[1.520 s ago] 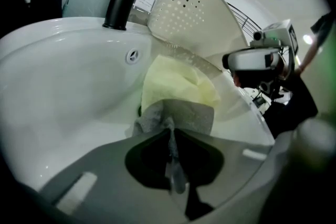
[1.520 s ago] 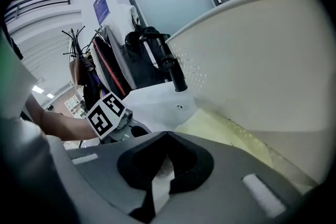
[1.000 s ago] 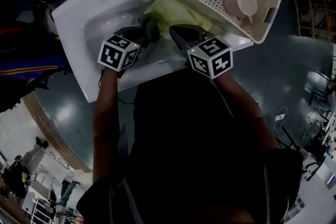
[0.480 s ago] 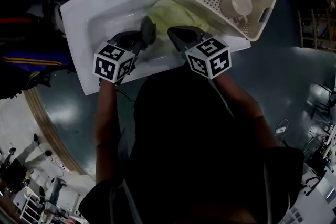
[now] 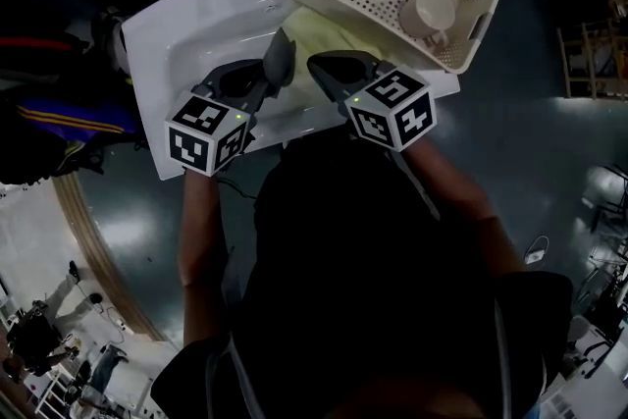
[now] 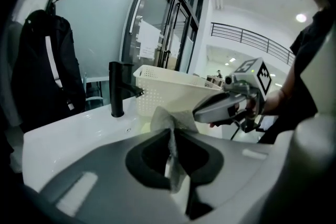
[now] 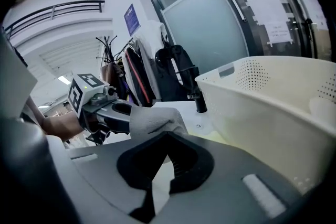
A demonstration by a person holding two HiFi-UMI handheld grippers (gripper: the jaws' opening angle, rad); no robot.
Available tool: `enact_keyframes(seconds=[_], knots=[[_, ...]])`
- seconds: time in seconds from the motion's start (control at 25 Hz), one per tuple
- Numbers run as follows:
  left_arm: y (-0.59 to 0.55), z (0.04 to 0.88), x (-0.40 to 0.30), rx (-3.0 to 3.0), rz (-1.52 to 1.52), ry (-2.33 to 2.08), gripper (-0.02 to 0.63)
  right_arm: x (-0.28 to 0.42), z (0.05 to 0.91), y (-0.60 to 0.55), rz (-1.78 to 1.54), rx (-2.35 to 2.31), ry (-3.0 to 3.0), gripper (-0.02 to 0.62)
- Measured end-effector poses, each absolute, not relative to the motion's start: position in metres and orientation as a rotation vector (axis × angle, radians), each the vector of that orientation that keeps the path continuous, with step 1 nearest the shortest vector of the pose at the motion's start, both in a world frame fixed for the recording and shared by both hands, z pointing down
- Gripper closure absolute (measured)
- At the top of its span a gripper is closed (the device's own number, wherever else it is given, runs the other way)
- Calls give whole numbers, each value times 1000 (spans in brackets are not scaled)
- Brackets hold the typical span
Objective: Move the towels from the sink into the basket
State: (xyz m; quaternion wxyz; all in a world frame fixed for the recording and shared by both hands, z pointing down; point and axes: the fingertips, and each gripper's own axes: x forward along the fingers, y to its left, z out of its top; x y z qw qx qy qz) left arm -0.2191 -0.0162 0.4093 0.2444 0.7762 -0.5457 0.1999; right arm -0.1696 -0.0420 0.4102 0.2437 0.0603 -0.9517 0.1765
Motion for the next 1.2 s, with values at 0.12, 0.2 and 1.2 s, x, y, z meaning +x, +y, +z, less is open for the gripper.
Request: enact_keyframes(seconds=[0.12,0.2,1.2], knots=[[-20,393,-215,2147,552,-1512,591,-166,394,-43,450,154,-2626,597],[-25,381,-215,2168,544,-1532,589,-164,385,-46,432,157,-2644,595],[-87,254,-177,2514,433,-1523,591,-122,276,-96,298,367,-2846,597]])
